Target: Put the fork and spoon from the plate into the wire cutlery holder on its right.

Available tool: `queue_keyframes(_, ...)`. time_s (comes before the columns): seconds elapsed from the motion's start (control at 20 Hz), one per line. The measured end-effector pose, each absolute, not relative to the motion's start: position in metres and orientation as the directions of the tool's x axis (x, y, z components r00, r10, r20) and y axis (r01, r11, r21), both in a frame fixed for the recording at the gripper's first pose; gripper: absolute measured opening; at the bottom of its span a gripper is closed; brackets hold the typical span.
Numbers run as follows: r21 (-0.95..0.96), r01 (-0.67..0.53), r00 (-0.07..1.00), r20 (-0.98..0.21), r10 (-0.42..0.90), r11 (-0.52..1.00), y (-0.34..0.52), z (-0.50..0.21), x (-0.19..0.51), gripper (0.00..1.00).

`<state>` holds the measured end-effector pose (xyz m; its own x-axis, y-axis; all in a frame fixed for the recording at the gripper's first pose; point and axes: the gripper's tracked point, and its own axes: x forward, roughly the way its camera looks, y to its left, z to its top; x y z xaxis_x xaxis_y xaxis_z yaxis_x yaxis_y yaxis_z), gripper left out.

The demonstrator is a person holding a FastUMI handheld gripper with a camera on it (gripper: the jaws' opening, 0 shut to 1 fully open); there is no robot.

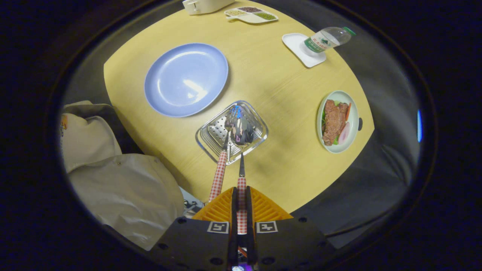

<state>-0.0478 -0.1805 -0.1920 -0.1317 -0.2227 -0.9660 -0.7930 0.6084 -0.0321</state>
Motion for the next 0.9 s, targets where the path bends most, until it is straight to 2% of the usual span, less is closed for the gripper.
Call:
queue_keyframes(0.25, -0.023, -0.793, -0.151, -0.961, -0.232, 0.609, -0.175, -0.201, -0.044, 0.12)
queue_keyframes(0.35, -0.021, -0.789, -0.148, -0.963, -0.224, 0.614, -0.171, -0.201, -0.041, 0.15)
queue_keyframes(0.6, -0.013, -0.752, -0.138, -0.975, -0.176, 0.659, -0.165, -0.202, -0.039, 0.35)
queue_keyframes(0.65, -0.011, -0.742, -0.131, -0.978, -0.162, 0.67, -0.164, -0.202, -0.04, 0.36)
queue_keyframes(0.8, -0.014, -0.687, -0.088, -0.991, -0.103, 0.726, -0.162, -0.197, -0.039, 0.56)
queue_keyframes(0.9, -0.034, -0.638, -0.01, -0.999, -0.053, 0.769, -0.159, -0.192, -0.033, 0.69)
